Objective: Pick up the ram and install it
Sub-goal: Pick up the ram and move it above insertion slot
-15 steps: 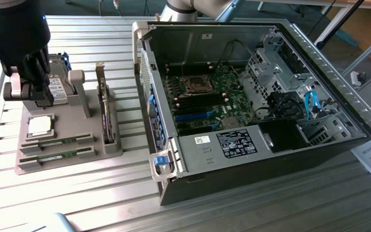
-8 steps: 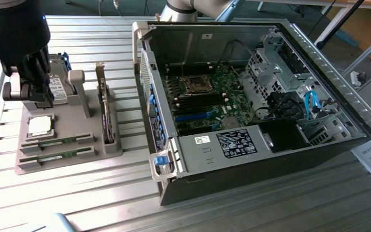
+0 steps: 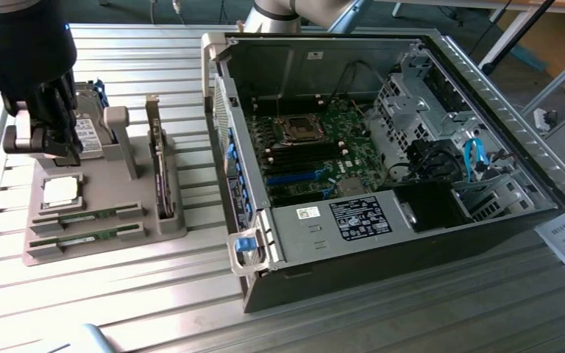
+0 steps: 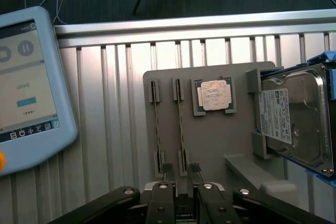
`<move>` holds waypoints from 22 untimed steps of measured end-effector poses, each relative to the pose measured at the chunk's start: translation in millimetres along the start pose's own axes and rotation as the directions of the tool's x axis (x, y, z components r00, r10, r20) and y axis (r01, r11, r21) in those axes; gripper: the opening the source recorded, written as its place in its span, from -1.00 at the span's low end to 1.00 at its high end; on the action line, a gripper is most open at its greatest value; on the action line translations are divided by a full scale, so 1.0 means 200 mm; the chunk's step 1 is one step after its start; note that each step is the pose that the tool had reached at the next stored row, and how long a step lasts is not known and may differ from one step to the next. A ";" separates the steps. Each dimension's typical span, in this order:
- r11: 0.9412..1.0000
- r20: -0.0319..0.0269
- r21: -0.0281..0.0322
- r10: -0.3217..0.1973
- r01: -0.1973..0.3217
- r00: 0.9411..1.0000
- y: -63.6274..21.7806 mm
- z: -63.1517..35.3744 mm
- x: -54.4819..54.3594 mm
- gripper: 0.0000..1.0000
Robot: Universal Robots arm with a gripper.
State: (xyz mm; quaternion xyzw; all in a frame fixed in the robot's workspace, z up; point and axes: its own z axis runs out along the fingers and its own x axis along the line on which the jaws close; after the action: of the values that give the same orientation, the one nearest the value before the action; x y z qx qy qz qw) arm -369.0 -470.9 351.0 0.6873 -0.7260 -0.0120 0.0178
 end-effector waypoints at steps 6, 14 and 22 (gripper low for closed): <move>0.999 -0.001 0.003 -0.032 0.032 0.999 0.003 0.007 0.00 -0.52; 0.999 -0.002 0.004 -0.043 0.043 0.999 0.007 0.008 0.00 -0.52; 0.999 -0.019 0.007 -0.042 0.042 0.999 0.007 0.008 0.00 -0.52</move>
State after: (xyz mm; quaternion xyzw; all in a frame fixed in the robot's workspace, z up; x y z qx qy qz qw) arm -370.4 -470.9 349.5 0.7026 -0.7112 -0.0034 0.0219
